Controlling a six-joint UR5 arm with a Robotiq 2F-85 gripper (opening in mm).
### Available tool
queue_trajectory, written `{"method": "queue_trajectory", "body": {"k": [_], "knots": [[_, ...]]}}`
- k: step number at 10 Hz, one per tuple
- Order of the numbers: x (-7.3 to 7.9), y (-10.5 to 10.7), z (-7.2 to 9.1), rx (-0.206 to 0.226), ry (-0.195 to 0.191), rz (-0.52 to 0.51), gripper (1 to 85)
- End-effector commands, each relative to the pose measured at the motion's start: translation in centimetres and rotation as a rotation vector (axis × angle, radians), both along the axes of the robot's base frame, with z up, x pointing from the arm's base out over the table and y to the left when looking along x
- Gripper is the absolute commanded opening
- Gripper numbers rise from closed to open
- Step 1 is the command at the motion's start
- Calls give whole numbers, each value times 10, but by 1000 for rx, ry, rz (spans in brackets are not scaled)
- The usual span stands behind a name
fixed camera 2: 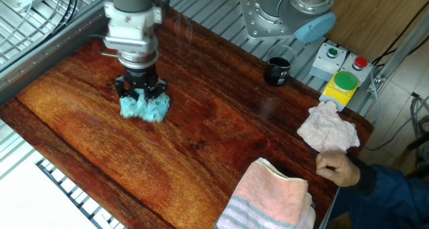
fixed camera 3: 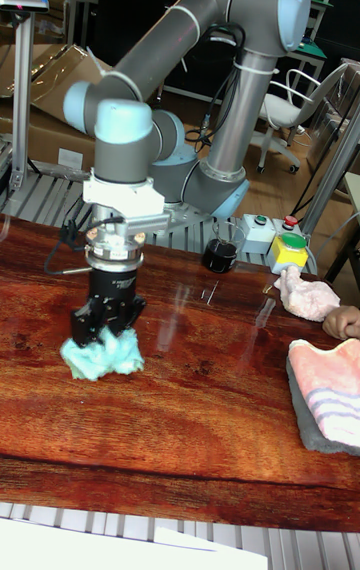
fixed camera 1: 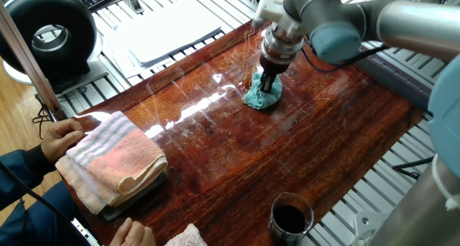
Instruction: Clean the table with a cloth
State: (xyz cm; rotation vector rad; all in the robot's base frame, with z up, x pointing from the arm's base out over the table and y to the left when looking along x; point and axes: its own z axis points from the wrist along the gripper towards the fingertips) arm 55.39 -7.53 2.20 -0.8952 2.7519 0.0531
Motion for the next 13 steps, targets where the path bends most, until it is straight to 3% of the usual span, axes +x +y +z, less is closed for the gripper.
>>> {"method": "queue_trajectory", "body": {"k": [1,7,9,11,12,13], "knots": [[-13,-16,13,-36,56,-39,10],[18,13,-8,-1,11,-30,10],[6,36,-14,47,52,-66,10],[-22,66,-18,119,135,-132,10],[-39,74,-16,150,183,-155,10],[-50,75,-11,161,207,-168,10]]}}
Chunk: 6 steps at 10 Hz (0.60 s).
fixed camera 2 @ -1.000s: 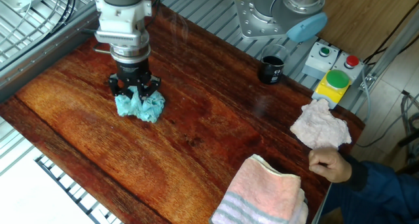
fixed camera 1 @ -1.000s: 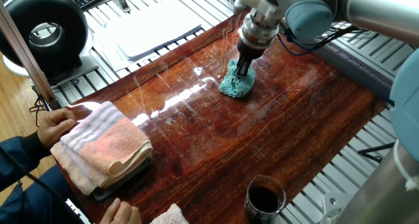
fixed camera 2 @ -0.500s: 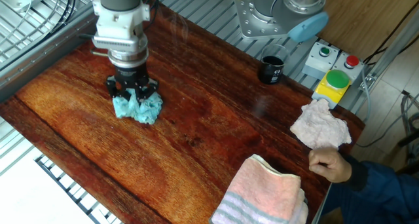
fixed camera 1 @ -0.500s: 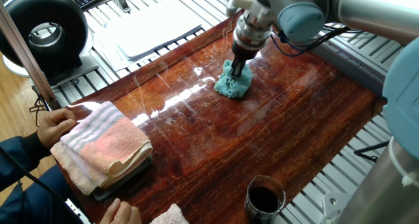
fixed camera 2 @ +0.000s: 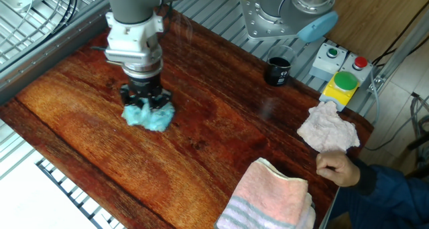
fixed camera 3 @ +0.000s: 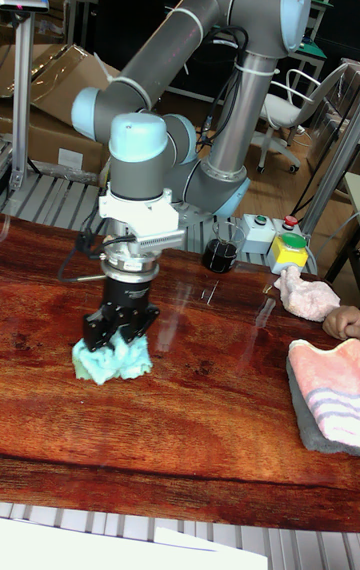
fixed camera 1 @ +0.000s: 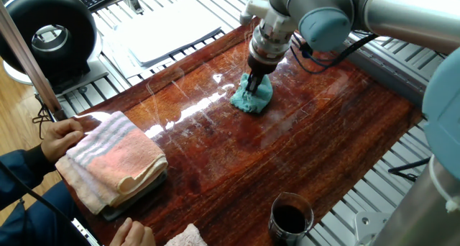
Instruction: Clean the table with a cloth
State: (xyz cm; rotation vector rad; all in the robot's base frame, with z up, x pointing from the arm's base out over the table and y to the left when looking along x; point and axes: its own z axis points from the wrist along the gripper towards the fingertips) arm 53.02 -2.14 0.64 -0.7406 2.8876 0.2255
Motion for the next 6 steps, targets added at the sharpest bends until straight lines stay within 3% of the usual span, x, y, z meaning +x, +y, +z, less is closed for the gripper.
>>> {"method": "queue_trajectory", "body": {"k": [1,3,4,5,6], "knots": [[-32,16,13,65,91,-60,10],[-45,25,22,71,132,-125,10],[-54,41,22,91,152,-175,10],[-57,39,18,65,138,-173,10],[-58,37,17,68,139,-168,10]]}}
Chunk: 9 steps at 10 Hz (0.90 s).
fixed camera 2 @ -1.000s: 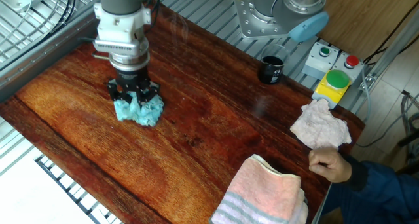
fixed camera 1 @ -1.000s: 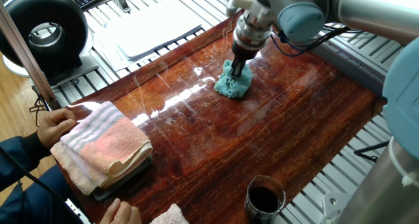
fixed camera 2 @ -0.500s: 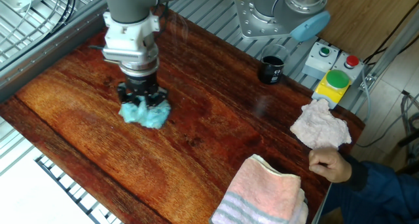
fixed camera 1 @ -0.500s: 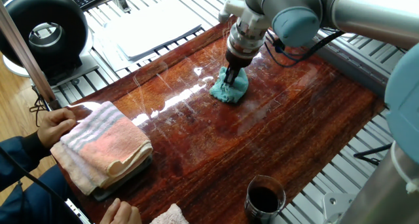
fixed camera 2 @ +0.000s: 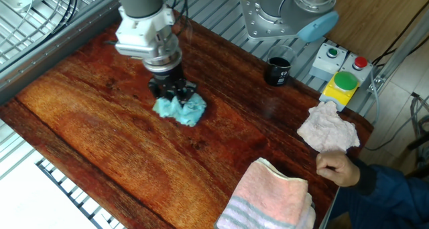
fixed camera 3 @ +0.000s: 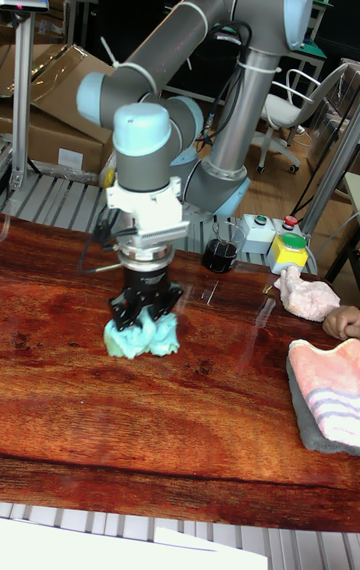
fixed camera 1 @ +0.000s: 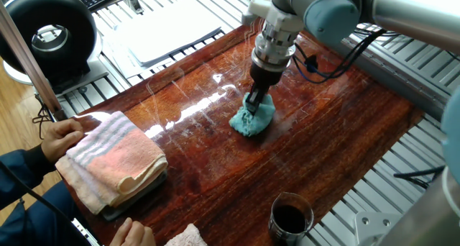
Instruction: Clean the table with a cloth
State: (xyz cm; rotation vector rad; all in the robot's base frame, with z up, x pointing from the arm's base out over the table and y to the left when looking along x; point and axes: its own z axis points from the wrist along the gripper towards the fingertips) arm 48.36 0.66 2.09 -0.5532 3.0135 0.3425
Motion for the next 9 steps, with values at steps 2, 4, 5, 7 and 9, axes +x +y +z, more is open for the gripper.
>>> {"method": "queue_trajectory", "body": {"k": [2,4,5,7,9], "knots": [[16,-36,-1,-138,-89,82,10],[57,-72,12,-294,-203,234,10],[76,-78,16,-320,-241,283,10],[97,-82,13,-307,-281,334,10],[119,-95,5,-328,-319,395,10]]}}
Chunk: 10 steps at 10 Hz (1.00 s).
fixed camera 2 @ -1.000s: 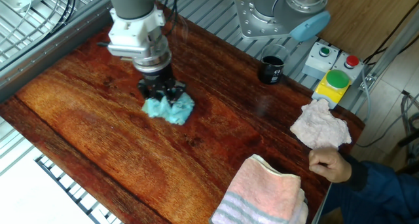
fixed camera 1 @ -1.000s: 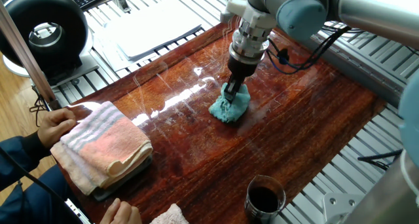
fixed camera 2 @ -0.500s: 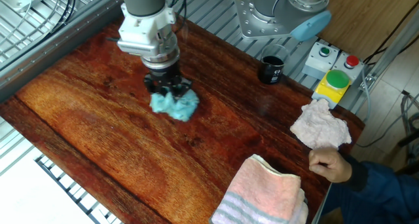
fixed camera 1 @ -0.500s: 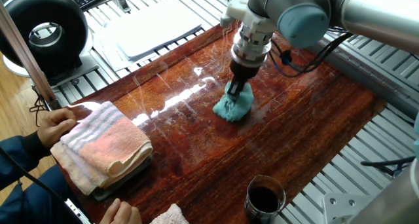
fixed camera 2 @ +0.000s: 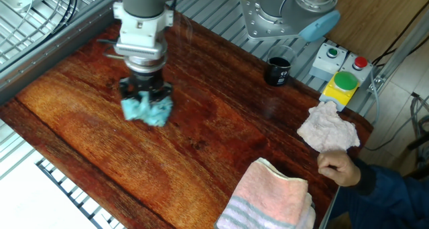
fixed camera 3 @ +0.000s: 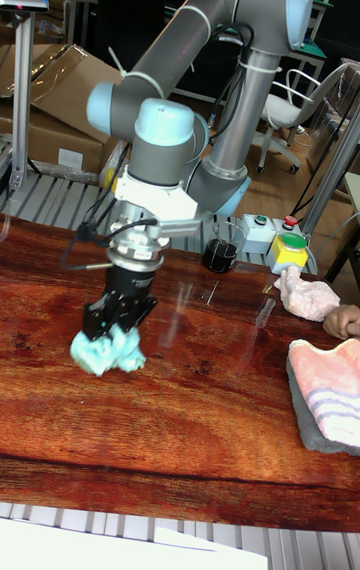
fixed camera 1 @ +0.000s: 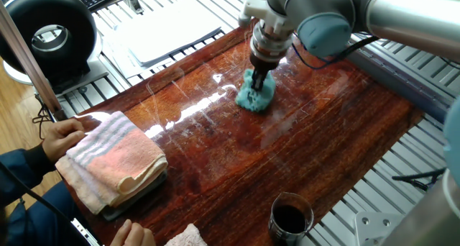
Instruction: Clean the table with a cloth
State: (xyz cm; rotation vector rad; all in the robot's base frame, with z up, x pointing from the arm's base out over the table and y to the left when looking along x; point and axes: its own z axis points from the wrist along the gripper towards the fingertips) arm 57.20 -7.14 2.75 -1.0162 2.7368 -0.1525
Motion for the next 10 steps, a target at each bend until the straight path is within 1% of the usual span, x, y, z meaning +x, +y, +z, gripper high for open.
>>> {"method": "queue_trajectory", "body": {"k": [1,2,3,4,6,8,9,10], "knots": [[40,-21,-5,-43,-70,107,10],[48,-16,-10,-37,-78,109,10],[51,-5,-11,-17,-72,85,10],[47,7,-9,-6,-47,48,10],[24,38,-6,52,33,-80,10],[5,65,-6,118,85,-180,10],[-8,81,-4,164,122,-241,10],[-23,95,-1,192,163,-308,10]]}}
